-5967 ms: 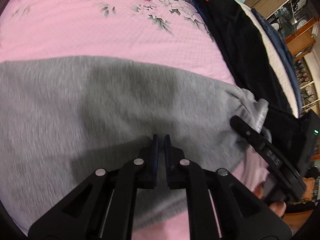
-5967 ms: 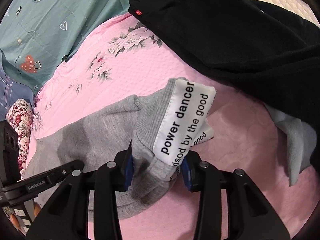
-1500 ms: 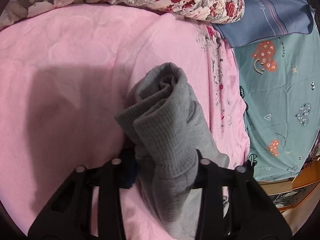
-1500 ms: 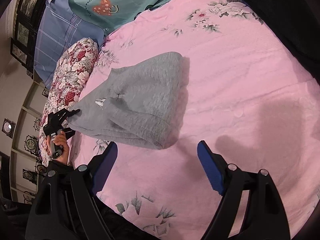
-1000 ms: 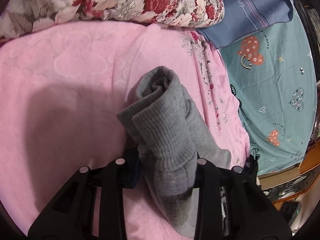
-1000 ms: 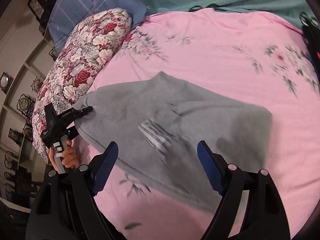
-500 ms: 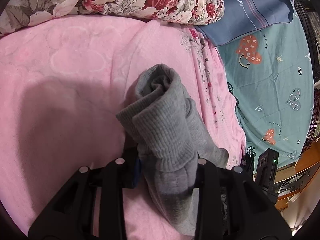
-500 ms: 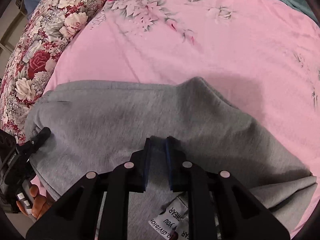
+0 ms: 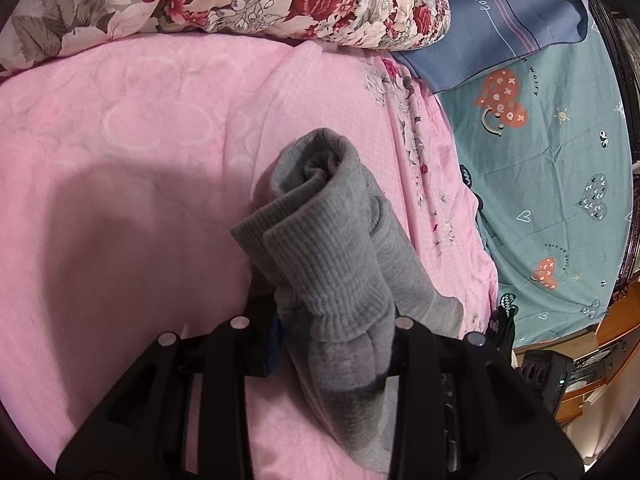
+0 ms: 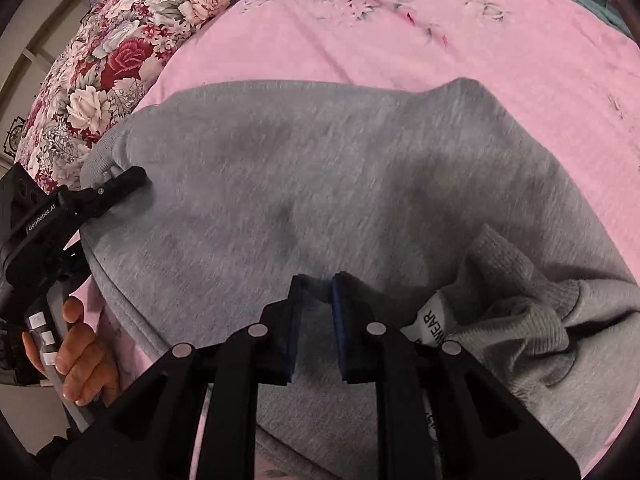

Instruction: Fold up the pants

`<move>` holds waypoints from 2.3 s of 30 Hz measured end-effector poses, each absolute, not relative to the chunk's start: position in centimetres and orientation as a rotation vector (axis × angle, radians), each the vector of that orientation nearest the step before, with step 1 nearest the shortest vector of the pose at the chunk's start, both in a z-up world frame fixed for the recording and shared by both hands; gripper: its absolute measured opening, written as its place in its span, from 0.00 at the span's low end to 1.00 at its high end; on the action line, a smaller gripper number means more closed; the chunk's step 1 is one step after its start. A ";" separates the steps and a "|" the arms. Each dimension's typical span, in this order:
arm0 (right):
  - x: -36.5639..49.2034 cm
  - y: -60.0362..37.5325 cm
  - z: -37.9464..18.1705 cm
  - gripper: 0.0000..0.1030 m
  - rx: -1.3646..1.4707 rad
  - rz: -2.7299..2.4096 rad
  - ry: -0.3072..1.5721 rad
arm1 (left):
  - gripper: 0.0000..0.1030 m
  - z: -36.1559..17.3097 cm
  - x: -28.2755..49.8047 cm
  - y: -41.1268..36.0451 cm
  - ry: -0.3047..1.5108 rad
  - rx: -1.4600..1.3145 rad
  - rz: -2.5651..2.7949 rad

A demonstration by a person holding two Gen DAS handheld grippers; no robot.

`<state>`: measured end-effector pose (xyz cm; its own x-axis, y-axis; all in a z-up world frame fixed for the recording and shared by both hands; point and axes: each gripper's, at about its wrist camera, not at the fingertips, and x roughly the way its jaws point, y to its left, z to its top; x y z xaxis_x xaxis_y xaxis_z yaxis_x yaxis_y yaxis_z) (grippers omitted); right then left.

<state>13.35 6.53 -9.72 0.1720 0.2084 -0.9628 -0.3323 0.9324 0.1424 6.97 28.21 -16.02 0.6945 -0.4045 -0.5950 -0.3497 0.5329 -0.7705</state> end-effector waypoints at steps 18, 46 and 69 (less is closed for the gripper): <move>-6.6 -19.5 1.0 0.51 0.288 0.077 0.960 | 0.28 2.9 2.4 8.7 0.614 -0.265 -0.182; -9.2 -24.5 1.7 0.51 0.405 0.137 0.903 | 0.94 2.6 1.3 -0.4 0.805 -0.200 -0.628; -0.7 -15.0 -1.8 0.20 0.132 0.124 1.084 | 0.04 -7.8 5.8 2.4 1.060 -0.359 -0.605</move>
